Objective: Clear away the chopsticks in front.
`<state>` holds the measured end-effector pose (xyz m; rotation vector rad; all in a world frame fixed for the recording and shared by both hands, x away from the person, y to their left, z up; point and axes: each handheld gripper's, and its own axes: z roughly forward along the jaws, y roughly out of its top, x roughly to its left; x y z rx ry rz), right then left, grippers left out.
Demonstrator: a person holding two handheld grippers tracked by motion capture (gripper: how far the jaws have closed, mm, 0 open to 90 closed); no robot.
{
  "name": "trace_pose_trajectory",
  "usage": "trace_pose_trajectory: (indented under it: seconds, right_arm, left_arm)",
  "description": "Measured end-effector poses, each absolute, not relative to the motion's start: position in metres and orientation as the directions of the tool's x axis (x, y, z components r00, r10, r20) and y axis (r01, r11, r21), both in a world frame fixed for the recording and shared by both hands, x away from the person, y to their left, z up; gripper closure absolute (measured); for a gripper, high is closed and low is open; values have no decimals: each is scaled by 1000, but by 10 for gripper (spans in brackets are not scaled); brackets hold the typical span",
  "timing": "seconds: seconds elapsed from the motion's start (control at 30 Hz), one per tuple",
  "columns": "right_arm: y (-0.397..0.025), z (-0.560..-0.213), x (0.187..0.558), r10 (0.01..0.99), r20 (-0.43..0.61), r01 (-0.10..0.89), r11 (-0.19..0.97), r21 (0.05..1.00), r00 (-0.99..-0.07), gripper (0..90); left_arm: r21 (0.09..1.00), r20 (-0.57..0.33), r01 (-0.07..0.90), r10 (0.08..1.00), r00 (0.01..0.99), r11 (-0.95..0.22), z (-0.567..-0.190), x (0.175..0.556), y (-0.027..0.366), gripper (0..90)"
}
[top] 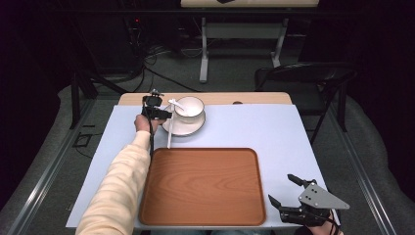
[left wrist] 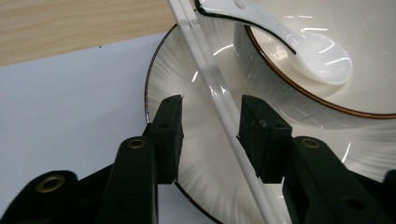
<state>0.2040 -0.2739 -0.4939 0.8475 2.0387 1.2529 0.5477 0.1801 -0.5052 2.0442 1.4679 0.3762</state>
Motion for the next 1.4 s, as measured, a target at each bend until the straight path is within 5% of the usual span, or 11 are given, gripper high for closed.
trace_pose_trajectory:
  seconds: [1.4]
  right_arm:
    - [-274, -494, 204, 772, -153, 207, 347, 915, -617, 143]
  left_arm:
    - [567, -156, 814, 954, 256, -126, -522, 564, 176, 757]
